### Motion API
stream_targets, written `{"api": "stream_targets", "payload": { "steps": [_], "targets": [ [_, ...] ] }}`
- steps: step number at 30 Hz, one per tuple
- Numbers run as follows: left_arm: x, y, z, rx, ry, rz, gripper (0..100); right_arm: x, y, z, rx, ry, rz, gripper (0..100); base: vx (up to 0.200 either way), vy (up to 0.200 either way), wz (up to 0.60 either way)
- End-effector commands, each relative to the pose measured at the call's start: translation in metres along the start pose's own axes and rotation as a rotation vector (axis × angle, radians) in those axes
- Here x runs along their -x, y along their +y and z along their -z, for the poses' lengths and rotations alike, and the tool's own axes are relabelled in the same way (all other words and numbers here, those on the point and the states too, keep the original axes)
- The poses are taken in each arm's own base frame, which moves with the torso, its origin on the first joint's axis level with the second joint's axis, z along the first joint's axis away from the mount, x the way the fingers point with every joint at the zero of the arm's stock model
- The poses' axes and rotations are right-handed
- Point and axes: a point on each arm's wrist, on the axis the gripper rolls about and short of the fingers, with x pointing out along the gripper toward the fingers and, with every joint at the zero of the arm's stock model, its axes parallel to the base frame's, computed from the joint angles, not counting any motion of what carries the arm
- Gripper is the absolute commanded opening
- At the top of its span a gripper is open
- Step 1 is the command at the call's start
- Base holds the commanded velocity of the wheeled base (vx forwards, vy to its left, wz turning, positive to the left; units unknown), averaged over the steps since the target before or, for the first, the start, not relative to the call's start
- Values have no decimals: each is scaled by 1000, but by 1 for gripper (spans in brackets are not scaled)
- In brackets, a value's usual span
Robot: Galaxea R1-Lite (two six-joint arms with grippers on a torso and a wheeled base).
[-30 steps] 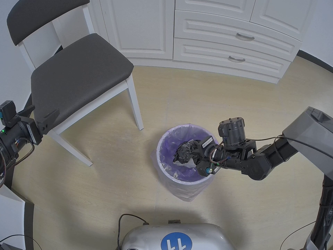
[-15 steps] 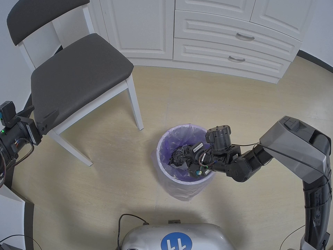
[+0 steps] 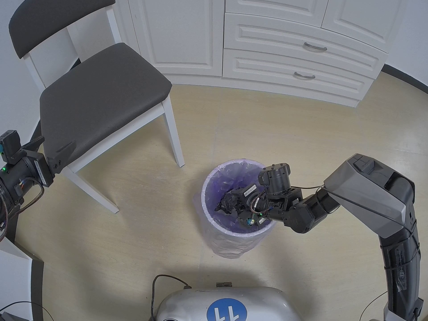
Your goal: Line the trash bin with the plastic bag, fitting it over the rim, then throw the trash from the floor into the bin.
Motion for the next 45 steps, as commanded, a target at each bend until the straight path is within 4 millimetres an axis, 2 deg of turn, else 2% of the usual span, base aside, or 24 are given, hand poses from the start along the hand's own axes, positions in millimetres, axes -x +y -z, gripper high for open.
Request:
{"api": "stream_targets", "payload": {
  "steps": [1,6,11,16,21,24,25,27,29,30,31,34,35,37,38,40,42,44,45],
  "targets": [
    [-1,0,1,0,3,0,100,-1,0,1,0,0,3,100,0,0,0],
    [-1,0,2,1,8,0,100,4,-9,1,3,0,30,100,0,0,0],
    [-2,0,2,1,9,0,100,18,-29,3,5,7,81,100,0,0,0],
    [0,-2,5,0,19,12,100,62,-68,14,-3,35,172,100,0,0,0],
    [2,-7,7,-2,22,35,100,120,-86,27,-104,65,233,100,0,0,0],
    [10,-11,10,-6,17,52,100,170,-97,40,-229,100,301,100,0,0,0],
    [11,-11,10,-6,17,55,100,176,-97,41,-245,105,306,100,0,0,0],
    [24,-18,14,-6,8,89,100,220,-96,52,-395,136,359,100,0,0,0],
    [31,-25,15,-6,-2,125,100,253,-92,61,-556,180,405,100,0,0,0],
    [32,-26,15,-6,-4,131,100,258,-91,62,-583,189,414,100,0,0,0],
    [37,-31,14,-8,-17,166,100,288,-84,66,-795,247,483,100,0,0,0],
    [46,-36,16,0,-31,201,100,318,-74,69,-1069,320,584,100,0,0,0],
    [52,-38,16,10,-41,215,100,333,-64,71,-1238,369,637,100,0,0,0],
    [57,-38,17,40,-47,217,100,351,-50,75,-1427,416,700,100,0,0,0],
    [58,-38,17,43,-47,217,100,353,-48,76,-1452,421,706,100,0,0,0],
    [63,-36,15,54,-67,201,100,371,-32,74,-1675,419,789,100,0,0,0],
    [66,-34,16,56,-73,184,100,380,-25,66,-1793,374,844,100,0,0,0],
    [68,-33,16,57,-76,172,100,385,-22,63,-1832,353,868,100,0,0,0],
    [70,-30,17,55,-83,139,100,394,-20,56,-1884,309,908,100,0,0,0]
  ]
}}
